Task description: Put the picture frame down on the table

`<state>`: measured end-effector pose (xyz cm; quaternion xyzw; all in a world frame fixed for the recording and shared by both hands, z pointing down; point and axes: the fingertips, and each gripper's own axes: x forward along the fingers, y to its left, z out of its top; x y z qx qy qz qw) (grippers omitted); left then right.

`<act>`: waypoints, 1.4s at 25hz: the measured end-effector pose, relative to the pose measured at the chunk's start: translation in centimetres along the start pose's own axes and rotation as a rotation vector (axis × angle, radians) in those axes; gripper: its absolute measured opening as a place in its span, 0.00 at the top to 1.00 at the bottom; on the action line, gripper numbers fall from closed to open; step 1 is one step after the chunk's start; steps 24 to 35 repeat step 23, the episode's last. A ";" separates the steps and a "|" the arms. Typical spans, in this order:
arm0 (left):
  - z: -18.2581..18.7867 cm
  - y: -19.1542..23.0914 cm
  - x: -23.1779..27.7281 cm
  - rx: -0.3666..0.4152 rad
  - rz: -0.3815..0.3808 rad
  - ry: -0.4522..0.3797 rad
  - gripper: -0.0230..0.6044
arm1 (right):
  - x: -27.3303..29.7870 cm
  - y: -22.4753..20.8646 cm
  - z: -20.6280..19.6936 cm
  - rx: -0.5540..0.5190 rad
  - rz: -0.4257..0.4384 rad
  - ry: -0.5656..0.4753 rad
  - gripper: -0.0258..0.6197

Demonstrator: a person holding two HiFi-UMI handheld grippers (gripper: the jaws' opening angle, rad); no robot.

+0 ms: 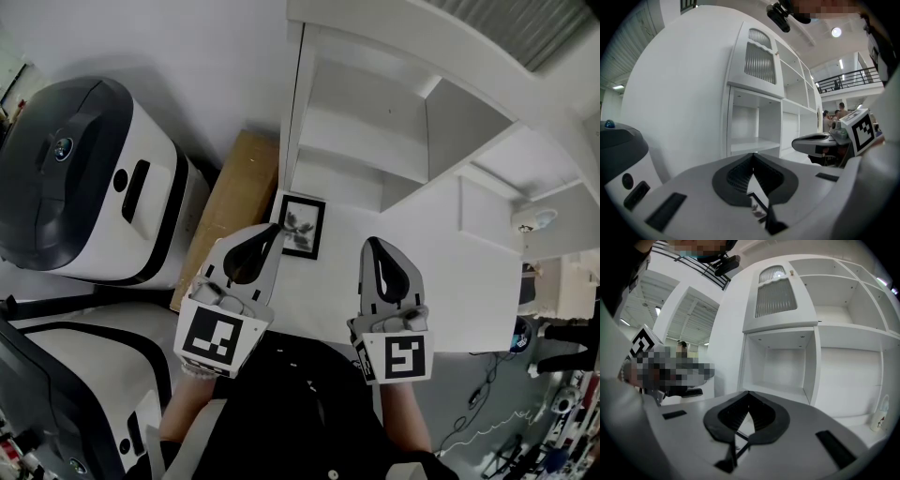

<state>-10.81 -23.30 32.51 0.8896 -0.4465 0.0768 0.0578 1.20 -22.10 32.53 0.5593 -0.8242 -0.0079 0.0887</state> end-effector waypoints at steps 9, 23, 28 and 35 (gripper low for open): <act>-0.1 -0.1 0.2 0.000 -0.004 0.004 0.96 | 0.2 0.0 -0.2 -0.005 0.007 0.010 0.96; -0.3 -0.1 0.3 -0.004 -0.003 0.007 0.96 | 0.3 0.0 -0.6 -0.003 0.014 0.024 0.96; -0.3 -0.1 0.3 -0.004 -0.003 0.007 0.96 | 0.3 0.0 -0.6 -0.003 0.014 0.024 0.96; -0.3 -0.1 0.3 -0.004 -0.003 0.007 0.96 | 0.3 0.0 -0.6 -0.003 0.014 0.024 0.96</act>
